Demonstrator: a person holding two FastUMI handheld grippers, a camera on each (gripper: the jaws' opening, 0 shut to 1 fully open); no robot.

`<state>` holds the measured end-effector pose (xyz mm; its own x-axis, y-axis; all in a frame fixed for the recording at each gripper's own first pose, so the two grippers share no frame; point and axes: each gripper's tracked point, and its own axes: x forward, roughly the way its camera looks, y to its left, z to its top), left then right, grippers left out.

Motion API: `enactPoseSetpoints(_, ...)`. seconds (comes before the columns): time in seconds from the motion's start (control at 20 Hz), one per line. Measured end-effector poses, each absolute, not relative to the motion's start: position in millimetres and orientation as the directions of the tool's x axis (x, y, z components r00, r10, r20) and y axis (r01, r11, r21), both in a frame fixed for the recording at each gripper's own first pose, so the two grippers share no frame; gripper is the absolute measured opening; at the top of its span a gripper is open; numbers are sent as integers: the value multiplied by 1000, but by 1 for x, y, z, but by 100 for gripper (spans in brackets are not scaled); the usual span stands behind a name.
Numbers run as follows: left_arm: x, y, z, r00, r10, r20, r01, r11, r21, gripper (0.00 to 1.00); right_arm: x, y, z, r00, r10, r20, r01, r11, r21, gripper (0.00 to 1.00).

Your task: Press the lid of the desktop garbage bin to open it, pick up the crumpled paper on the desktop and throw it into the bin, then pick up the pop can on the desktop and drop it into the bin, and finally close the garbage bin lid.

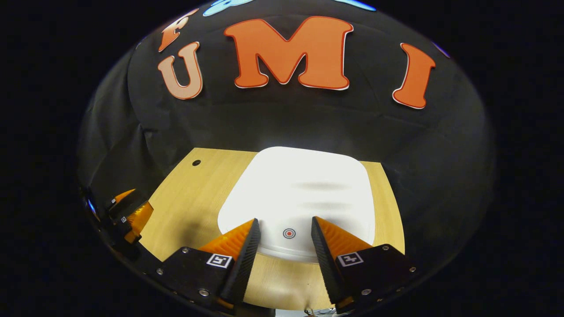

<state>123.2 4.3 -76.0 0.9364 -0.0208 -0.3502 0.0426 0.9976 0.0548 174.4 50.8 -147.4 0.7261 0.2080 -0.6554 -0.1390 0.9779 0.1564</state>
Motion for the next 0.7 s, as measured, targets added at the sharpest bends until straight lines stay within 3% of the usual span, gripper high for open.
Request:
enactPoseSetpoints(0.15,123,2,-73,939,-26,-343,51,997,64,92,173,53,-145,730,227,-645,-166,974,154,59)
enactPoseSetpoints(0.35,125,3,-58,947,-35,-320,53,997,50,92,176,56,-145,782,226,-581,-180,974,135,60)
enactPoseSetpoints(0.5,128,7,-45,953,-37,-301,53,997,47,95,180,60,-138,841,208,-500,-192,978,85,79)
enactPoseSetpoints(0.55,128,8,-39,956,-38,-291,53,998,44,92,182,62,-134,856,199,-478,-186,980,75,85)
enactPoseSetpoints(0.7,129,13,-22,966,-29,-257,42,998,47,92,182,67,-129,890,190,-414,-176,982,73,94)
